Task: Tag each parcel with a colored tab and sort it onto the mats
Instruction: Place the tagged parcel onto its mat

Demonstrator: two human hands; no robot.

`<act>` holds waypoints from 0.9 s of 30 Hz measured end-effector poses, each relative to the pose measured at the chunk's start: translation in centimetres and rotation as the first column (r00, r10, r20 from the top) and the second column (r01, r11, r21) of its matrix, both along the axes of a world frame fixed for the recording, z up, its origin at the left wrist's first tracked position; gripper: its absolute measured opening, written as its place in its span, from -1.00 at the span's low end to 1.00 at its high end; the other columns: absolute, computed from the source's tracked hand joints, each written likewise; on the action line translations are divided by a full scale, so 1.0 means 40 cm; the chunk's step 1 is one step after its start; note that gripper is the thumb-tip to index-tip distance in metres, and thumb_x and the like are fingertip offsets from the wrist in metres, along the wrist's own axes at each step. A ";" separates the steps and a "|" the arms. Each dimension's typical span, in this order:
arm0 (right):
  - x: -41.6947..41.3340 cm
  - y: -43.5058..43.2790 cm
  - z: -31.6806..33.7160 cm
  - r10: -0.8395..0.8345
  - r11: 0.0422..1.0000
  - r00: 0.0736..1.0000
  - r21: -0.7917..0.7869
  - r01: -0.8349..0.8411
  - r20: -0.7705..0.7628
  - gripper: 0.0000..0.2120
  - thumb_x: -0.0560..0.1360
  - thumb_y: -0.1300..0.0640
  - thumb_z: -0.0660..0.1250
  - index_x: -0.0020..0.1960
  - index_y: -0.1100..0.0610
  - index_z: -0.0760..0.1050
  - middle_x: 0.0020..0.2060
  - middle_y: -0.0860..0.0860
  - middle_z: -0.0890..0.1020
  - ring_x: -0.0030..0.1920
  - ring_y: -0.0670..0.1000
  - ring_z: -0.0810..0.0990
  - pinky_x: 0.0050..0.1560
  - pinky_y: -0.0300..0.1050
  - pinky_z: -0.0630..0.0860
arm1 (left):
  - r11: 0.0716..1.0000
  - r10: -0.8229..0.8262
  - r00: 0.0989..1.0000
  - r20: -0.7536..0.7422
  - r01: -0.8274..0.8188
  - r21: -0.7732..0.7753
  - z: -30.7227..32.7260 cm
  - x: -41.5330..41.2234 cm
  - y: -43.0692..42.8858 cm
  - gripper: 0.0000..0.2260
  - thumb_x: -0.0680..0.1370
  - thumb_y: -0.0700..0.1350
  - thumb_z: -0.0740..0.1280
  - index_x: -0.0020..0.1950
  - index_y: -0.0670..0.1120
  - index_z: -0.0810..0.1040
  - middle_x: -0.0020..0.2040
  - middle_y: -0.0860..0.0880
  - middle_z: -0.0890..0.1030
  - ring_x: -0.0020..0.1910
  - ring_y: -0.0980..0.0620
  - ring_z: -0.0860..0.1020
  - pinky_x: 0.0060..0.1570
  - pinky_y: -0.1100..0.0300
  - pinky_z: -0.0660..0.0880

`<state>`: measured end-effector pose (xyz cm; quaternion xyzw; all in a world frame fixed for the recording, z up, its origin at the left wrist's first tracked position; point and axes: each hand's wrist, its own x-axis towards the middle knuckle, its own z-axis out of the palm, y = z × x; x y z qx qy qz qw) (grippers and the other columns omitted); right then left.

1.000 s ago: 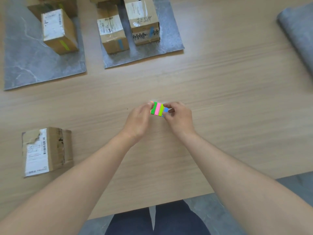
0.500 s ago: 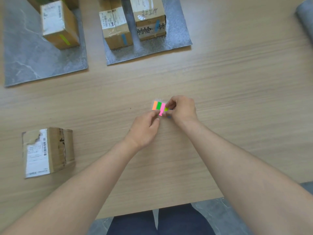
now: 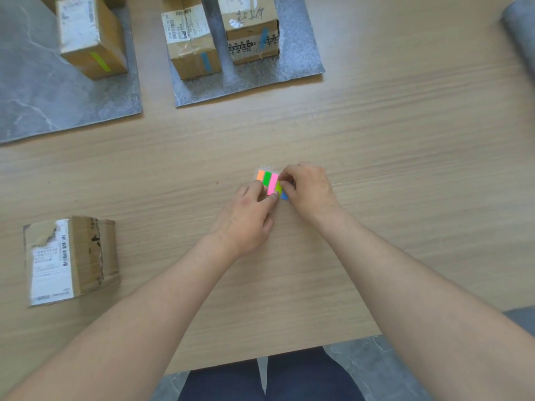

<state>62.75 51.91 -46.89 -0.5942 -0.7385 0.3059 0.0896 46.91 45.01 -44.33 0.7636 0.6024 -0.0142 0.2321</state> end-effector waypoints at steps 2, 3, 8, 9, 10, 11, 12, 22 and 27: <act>0.002 0.002 0.002 -0.075 0.997 0.996 -0.022 0.074 -0.044 -0.88 0.53 0.21 0.38 0.01 0.12 0.69 -0.09 0.10 0.72 -0.01 0.16 0.65 0.02 0.01 0.54 | 1.000 -0.018 1.000 0.001 0.018 -0.004 -0.001 0.000 -0.002 -0.41 0.44 0.04 0.00 0.37 -0.12 0.52 0.19 -0.19 0.47 0.12 -0.22 0.45 0.01 -0.07 0.55; 0.003 0.002 0.005 -0.160 0.987 0.984 -0.027 0.158 -0.073 -0.87 0.53 0.21 0.38 0.00 0.12 0.70 -0.08 0.08 0.73 -0.01 0.14 0.67 0.04 -0.05 0.53 | 1.000 -0.014 1.000 -0.004 0.014 -0.010 0.005 0.002 -0.002 -0.40 0.44 0.05 -0.01 0.37 -0.13 0.52 0.20 -0.19 0.46 0.13 -0.22 0.45 0.02 -0.08 0.55; 0.017 0.005 0.037 -0.765 0.617 0.519 -0.203 0.760 -0.382 -0.85 0.49 0.13 0.42 -0.23 -0.06 0.60 -0.40 -0.12 0.67 -0.24 0.03 0.72 0.04 0.09 0.66 | 0.999 0.025 1.000 0.014 -0.024 -0.038 0.015 0.015 0.003 -0.60 0.54 -0.06 0.20 0.34 -0.12 0.52 0.22 -0.17 0.43 0.15 -0.20 0.42 0.00 -0.05 0.53; 0.015 -0.001 0.047 -0.760 0.613 0.488 -0.220 0.759 -0.430 -0.83 0.49 0.11 0.45 -0.26 -0.08 0.58 -0.42 -0.14 0.66 -0.27 0.01 0.72 -0.02 0.12 0.67 | 0.999 0.041 0.997 0.058 -0.039 -0.034 0.019 0.016 0.008 -0.65 0.55 -0.08 0.22 0.30 -0.13 0.56 0.18 -0.17 0.45 0.12 -0.20 0.44 0.00 -0.04 0.52; 0.006 -0.011 0.061 -0.726 0.645 0.497 -0.222 0.731 -0.475 -0.82 0.48 0.10 0.48 -0.26 -0.08 0.58 -0.42 -0.13 0.66 -0.28 -0.01 0.71 -0.05 0.09 0.67 | 0.995 0.100 0.986 0.135 -0.096 -0.038 0.023 0.016 0.014 -0.70 0.57 -0.09 0.25 0.25 -0.14 0.59 0.14 -0.15 0.49 0.08 -0.18 0.48 0.03 -0.02 0.51; -0.005 -0.024 0.081 -0.678 0.693 0.526 -0.209 0.690 -0.513 -0.83 0.48 0.10 0.50 -0.25 -0.06 0.60 -0.39 -0.12 0.66 -0.28 -0.04 0.70 -0.07 0.01 0.67 | 0.977 0.214 0.951 0.225 -0.206 -0.059 0.040 0.018 0.021 -0.73 0.59 -0.10 0.28 0.23 -0.13 0.63 0.11 -0.12 0.55 0.05 -0.13 0.53 0.05 0.04 0.50; -0.018 -0.038 0.098 -0.609 0.752 0.579 -0.164 0.638 -0.542 -0.86 0.47 0.10 0.53 -0.24 -0.02 0.62 -0.37 -0.12 0.67 -0.29 -0.08 0.67 -0.10 -0.11 0.63 | 0.927 0.374 0.871 0.319 -0.359 -0.109 0.060 0.019 0.028 -0.77 0.60 -0.11 0.32 0.19 -0.13 0.66 0.06 -0.08 0.62 0.00 -0.05 0.57 0.04 0.10 0.49; -0.147 -0.156 0.181 -0.043 0.940 0.815 0.254 0.229 -0.578 -0.92 0.42 0.20 0.59 -0.17 0.17 0.71 -0.26 0.05 0.62 -0.30 -0.02 0.62 -0.23 -0.17 0.56 | 0.408 0.841 -0.117 0.528 -0.503 -0.762 0.241 -0.105 -0.040 -0.86 0.56 -0.13 0.44 -0.03 -0.20 0.66 -0.21 -0.11 0.67 -0.13 -0.09 0.65 0.13 0.00 0.62; -0.218 -0.232 0.218 0.082 0.947 0.827 0.301 0.109 -0.557 -0.90 0.39 0.25 0.59 -0.14 0.25 0.72 -0.23 0.11 0.60 -0.31 0.10 0.64 -0.22 0.07 0.61 | 0.410 0.831 -0.150 0.536 -0.487 -0.771 0.278 -0.191 -0.145 -0.92 0.51 -0.24 0.46 -0.04 -0.21 0.62 -0.18 -0.15 0.67 -0.13 -0.10 0.63 0.20 -0.07 0.58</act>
